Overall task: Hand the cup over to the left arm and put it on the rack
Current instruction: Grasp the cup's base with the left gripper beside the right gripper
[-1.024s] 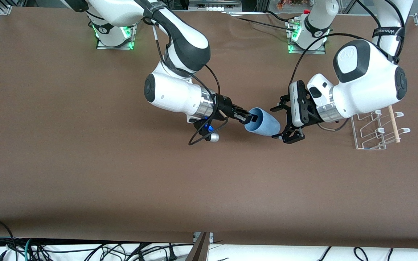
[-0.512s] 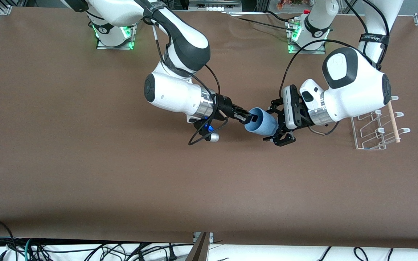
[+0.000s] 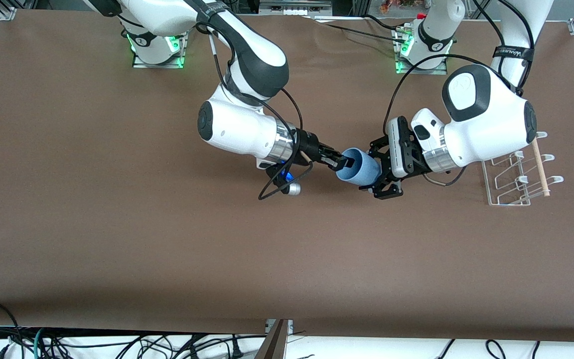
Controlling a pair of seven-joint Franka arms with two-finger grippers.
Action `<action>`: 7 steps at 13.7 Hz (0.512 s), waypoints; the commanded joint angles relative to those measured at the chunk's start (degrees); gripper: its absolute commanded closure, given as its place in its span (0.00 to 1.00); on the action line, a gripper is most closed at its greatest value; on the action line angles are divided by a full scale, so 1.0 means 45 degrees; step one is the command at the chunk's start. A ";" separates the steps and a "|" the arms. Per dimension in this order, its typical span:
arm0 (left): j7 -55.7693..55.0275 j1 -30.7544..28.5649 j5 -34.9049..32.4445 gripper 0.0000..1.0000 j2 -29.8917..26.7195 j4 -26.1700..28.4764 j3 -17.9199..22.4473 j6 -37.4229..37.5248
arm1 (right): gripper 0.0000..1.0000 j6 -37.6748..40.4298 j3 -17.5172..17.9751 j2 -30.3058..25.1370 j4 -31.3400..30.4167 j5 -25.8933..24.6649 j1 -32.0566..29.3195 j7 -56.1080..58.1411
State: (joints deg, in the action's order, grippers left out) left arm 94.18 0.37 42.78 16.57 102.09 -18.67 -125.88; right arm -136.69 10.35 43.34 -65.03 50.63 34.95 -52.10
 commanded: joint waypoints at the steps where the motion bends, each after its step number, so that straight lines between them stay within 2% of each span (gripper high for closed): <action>1: 0.0360 -0.0161 0.0376 0.96 -0.0089 -0.0012 -0.0030 0.0160 | 0.00 -0.0015 0.0083 0.0114 0.0408 0.0155 -0.0033 0.0055; 5: 0.0204 -0.0200 0.0280 0.96 -0.0186 -0.0012 -0.0010 0.0315 | 0.00 0.0140 0.0063 0.0075 0.0408 0.0154 -0.0324 0.0036; 7: -0.0164 -0.0317 0.0027 0.96 -0.0303 0.0027 0.0145 0.0978 | 0.00 0.0490 0.0083 -0.0197 0.0389 0.0135 -0.0754 0.0055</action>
State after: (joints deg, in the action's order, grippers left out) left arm 93.98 -0.19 42.78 16.43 102.09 -18.41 -124.35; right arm -136.59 10.26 43.25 -64.20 50.64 33.52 -52.10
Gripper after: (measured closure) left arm 0.264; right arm 0.264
